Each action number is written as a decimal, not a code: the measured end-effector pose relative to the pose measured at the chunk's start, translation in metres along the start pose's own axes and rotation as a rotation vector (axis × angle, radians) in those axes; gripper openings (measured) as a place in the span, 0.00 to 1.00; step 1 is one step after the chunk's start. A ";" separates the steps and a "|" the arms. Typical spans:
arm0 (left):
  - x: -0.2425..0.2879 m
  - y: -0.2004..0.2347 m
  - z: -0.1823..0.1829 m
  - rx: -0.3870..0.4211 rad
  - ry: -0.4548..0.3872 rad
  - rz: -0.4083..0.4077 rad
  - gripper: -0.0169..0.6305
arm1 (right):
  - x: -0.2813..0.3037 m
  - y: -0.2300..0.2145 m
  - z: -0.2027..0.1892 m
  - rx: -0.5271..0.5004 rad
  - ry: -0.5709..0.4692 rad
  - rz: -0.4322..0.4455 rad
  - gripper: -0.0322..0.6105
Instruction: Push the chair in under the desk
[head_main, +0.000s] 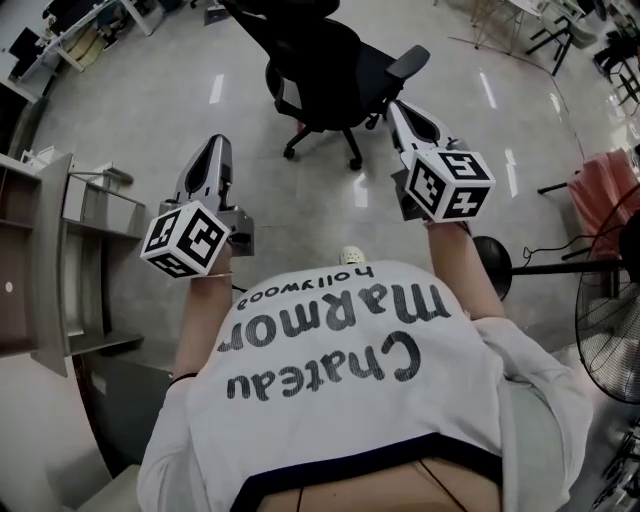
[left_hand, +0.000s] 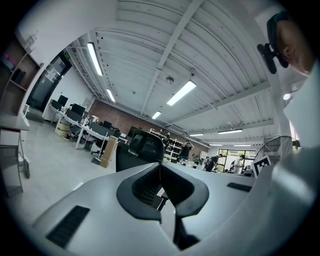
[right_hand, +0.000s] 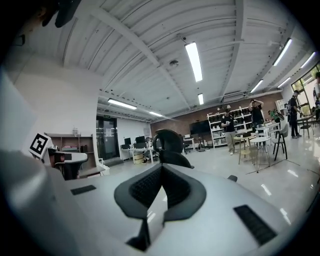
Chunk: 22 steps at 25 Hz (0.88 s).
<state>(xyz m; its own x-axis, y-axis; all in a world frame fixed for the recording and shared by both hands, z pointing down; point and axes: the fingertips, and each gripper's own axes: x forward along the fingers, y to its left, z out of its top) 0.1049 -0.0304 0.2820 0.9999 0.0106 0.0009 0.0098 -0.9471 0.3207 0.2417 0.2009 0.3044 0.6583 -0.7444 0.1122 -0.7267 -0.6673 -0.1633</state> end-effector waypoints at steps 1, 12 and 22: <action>0.010 -0.001 0.003 -0.004 -0.010 -0.002 0.05 | 0.008 -0.008 0.007 0.009 -0.010 0.005 0.07; 0.095 0.000 0.005 -0.023 -0.052 0.017 0.05 | 0.079 -0.064 0.035 -0.013 -0.021 0.086 0.07; 0.124 0.026 -0.016 -0.033 0.012 0.046 0.05 | 0.122 -0.081 0.008 0.057 0.059 0.109 0.07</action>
<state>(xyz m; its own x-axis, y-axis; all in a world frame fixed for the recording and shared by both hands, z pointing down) 0.2290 -0.0487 0.3060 0.9992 -0.0281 0.0279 -0.0361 -0.9358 0.3507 0.3828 0.1641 0.3236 0.5619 -0.8138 0.1480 -0.7799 -0.5809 -0.2332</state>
